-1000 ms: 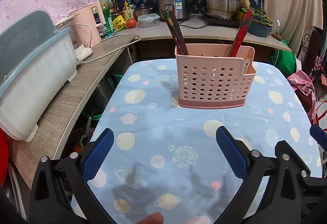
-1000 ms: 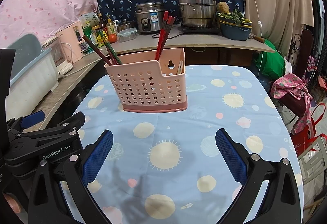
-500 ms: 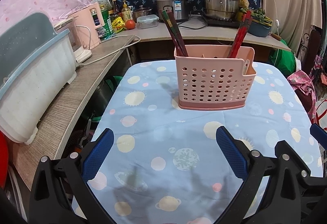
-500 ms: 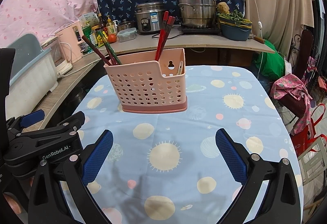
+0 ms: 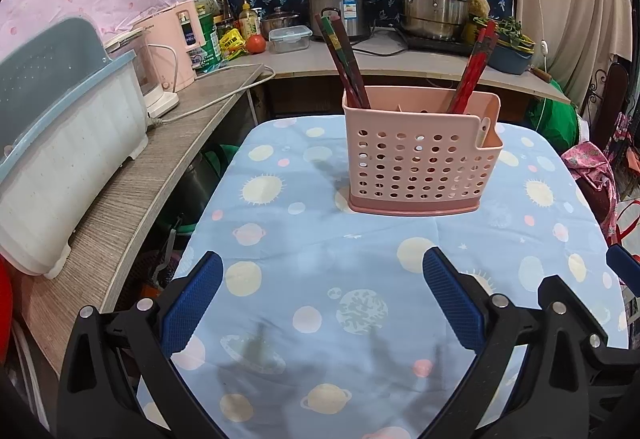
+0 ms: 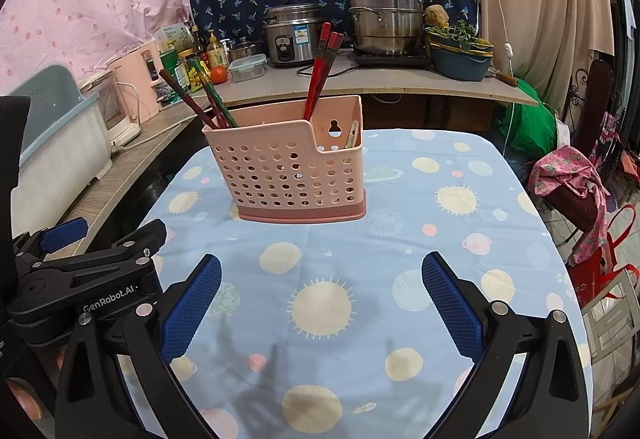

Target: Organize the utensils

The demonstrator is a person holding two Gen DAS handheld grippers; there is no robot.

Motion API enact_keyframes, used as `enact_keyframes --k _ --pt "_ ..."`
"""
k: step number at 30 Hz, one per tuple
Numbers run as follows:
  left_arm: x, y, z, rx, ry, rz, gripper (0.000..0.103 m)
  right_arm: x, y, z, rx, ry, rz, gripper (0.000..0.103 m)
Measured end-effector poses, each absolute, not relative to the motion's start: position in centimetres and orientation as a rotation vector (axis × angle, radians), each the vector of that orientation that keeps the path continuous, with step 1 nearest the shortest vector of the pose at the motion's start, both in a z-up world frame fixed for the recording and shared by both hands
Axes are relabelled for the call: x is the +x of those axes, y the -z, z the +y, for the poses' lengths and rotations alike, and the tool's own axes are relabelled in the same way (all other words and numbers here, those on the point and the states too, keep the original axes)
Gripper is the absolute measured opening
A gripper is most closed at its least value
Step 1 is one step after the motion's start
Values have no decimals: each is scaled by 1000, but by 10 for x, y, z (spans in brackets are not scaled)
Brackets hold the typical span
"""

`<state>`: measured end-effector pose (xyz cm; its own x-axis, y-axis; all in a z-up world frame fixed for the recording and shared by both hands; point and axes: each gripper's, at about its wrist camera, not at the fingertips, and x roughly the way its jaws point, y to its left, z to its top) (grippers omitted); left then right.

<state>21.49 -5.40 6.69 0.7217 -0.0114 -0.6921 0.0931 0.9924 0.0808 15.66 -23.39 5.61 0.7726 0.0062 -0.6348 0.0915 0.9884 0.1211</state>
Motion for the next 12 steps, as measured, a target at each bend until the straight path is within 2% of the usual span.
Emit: enact_keyframes --k 12 --pt "214 -68 -55 124 51 761 96 157 -56 -234 148 45 687 97"
